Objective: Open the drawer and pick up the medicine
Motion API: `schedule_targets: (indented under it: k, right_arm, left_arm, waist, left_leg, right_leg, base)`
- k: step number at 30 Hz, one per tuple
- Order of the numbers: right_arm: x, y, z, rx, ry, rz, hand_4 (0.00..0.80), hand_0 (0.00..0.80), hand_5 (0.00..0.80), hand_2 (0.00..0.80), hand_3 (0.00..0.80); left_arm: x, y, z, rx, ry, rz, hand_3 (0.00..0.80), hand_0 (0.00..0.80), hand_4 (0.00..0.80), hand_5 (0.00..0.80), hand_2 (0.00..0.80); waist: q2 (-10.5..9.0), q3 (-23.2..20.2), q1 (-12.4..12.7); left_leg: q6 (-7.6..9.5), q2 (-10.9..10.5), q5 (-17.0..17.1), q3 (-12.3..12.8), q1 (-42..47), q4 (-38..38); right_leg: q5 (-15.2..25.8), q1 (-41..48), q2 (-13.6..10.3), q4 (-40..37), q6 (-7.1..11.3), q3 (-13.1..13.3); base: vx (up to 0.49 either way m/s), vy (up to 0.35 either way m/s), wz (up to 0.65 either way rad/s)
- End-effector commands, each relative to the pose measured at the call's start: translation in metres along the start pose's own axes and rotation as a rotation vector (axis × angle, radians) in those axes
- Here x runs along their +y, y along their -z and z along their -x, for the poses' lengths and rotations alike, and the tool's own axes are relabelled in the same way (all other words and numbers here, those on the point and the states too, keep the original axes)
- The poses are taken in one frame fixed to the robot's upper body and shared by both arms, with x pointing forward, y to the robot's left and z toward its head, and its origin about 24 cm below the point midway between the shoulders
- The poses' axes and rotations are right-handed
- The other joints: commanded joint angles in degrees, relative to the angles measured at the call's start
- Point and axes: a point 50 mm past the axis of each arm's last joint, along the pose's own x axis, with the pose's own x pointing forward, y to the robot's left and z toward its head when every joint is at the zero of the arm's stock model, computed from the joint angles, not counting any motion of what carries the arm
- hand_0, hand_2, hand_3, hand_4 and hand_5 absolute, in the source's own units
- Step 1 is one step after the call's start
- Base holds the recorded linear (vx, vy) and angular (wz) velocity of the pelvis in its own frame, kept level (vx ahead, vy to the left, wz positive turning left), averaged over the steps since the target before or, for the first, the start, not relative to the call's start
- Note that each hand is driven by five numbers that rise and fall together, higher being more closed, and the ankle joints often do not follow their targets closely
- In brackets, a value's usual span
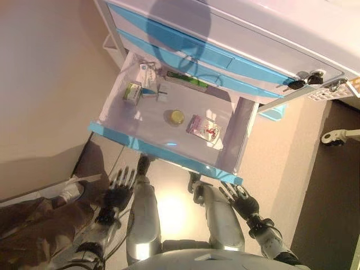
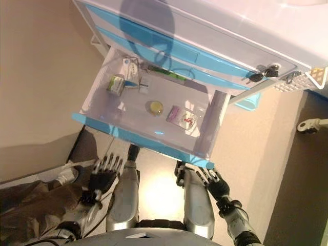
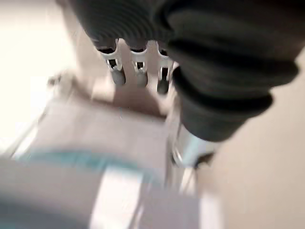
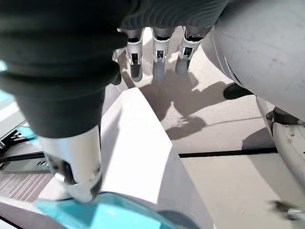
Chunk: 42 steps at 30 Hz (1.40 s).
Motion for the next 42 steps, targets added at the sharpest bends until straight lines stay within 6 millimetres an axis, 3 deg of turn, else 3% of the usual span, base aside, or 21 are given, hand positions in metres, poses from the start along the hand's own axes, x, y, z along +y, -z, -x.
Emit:
schedule_targets:
  k: [1, 9, 13, 19, 23, 25, 29, 31, 37, 42]
  right_arm:
    - [-0.013, 0.015, 0.023, 0.07, 0.037, -0.006, 0.0, 0.0, 0.0, 0.0, 0.0]
    - [-0.024, 0.009, 0.028, 0.059, 0.092, 0.006, 0.0, 0.0, 0.0, 0.0, 0.0]
    - [-0.038, -0.003, 0.036, -0.027, 0.25, 0.019, 0.0, 0.0, 0.0, 0.0, 0.0]
    - [-0.062, -0.051, 0.067, -0.336, 0.552, -0.015, 0.0, 0.0, 0.0, 0.0, 0.0]
    - [-0.047, -0.102, 0.085, -0.555, 0.563, 0.112, 0.0, 0.0, 0.0, 0.0, 0.0]
    - [-0.041, -0.117, 0.092, -0.619, 0.548, 0.175, 0.0, 0.0, 0.0, 0.0, 0.0]
    - [-0.005, -0.174, 0.105, -0.811, 0.438, 0.451, 0.0, 0.0, 0.0, 0.0, 0.0]
    - [0.026, -0.198, 0.108, -0.873, 0.377, 0.664, 0.0, 0.0, 0.0, 0.0, 0.0]
    - [0.113, -0.24, 0.126, -1.056, 0.295, 1.265, 0.0, 0.0, 0.0, 0.0, 0.0]
    - [0.182, -0.254, 0.129, -1.246, 0.26, 1.551, 0.0, 0.0, 0.0, 0.0, 0.0]
  left_arm:
    - [0.022, 0.005, 0.019, 0.06, -0.117, -0.023, 0.0, 0.0, 0.0, 0.0, 0.0]
    - [0.038, -0.001, 0.029, 0.054, -0.298, -0.024, 0.0, 0.0, 0.0, 0.0, 0.0]
    - [0.041, -0.012, 0.033, 0.006, -0.35, -0.065, 0.0, 0.0, 0.0, 0.0, 0.0]
    - [0.053, -0.026, 0.055, -0.038, -0.403, -0.175, 0.0, 0.0, 0.0, 0.0, 0.0]
    - [0.065, -0.025, 0.081, -0.04, -0.424, -0.218, 0.0, 0.0, 0.0, 0.0, 0.0]
    - [0.07, -0.022, 0.089, -0.035, -0.433, -0.222, 0.0, 0.0, 0.0, 0.0, 0.0]
    - [0.076, -0.012, 0.099, 0.012, -0.454, -0.265, 0.0, 0.0, 0.0, 0.0, 0.0]
    - [0.078, -0.007, 0.103, 0.026, -0.461, -0.267, 0.0, 0.0, 0.0, 0.0, 0.0]
    - [0.086, 0.001, 0.116, 0.043, -0.503, -0.302, 0.0, 0.0, 0.0, 0.0, 0.0]
    - [0.087, 0.0, 0.114, 0.047, -0.552, -0.351, 0.0, 0.0, 0.0, 0.0, 0.0]
  waist:
    - [-1.26, -1.4, 0.4]
    - [-1.43, -2.4, -0.7]
    - [-2.31, -3.2, -1.0]
    - [-3.54, -5.7, -1.6]
    - [-3.78, -8.1, -2.3]
    - [-3.78, -8.9, -2.4]
    - [-3.3, -10.9, -2.6]
    - [-2.91, -11.8, -2.6]
    - [-2.41, -13.3, -2.2]
    - [-2.49, -13.8, -1.1]
  left_leg:
    - [3.8, -3.0, 0.5, 3.1, -1.0, 2.3]
    - [3.72, -2.5, -0.3, 3.9, -1.5, 4.6]
    - [3.55, -2.4, -0.7, 4.4, -0.8, 4.3]
    - [3.37, -2.5, -0.3, 5.0, 2.3, 0.8]
    - [3.65, -2.9, -0.3, 5.9, 5.3, -2.2]
    - [3.82, -3.0, -0.3, 6.3, 6.3, -3.3]
    - [4.21, -3.7, -0.6, 7.1, 8.7, -5.9]
    - [4.4, -4.0, -0.8, 7.6, 9.5, -6.5]
    - [4.88, -4.5, -1.4, 8.2, 10.7, -7.5]
    - [5.01, -4.3, -1.7, 8.4, 11.1, -7.7]
  right_leg:
    - [3.2, 4.5, 2.3, -3.8, 0.57, -2.2]
    - [2.8, 4.0, 2.4, -2.7, 0.57, -0.8]
    - [3.2, 4.7, 2.6, -3.9, 0.99, -0.2]
    - [5.0, 7.7, 2.4, -8.2, 2.28, 1.1]
    - [5.9, 10.1, 1.8, -11.2, 3.15, 2.1]
    - [6.0, 10.9, 1.7, -12.1, 3.42, 2.5]
    - [6.6, 12.8, 0.9, -14.4, 4.34, 3.4]
    - [6.7, 13.4, 0.4, -15.1, 4.65, 3.7]
    - [6.9, 14.7, -0.5, -16.4, 5.51, 4.5]
    - [7.3, 15.4, -0.9, -17.1, 6.15, 4.9]
  base:
    - [0.015, 0.076, 0.01]
    - [0.024, 0.058, -0.05]
    - [0.038, -0.011, -0.07]
    - [0.065, -0.041, -0.05]
    - [0.098, 0.001, -0.09]
    - [0.077, 0.016, -0.12]
    - [0.087, 0.053, -0.06]
    - [0.072, 0.087, -0.1]
    - [0.047, 0.073, -0.06]
    - [0.01, 0.026, 0.0]
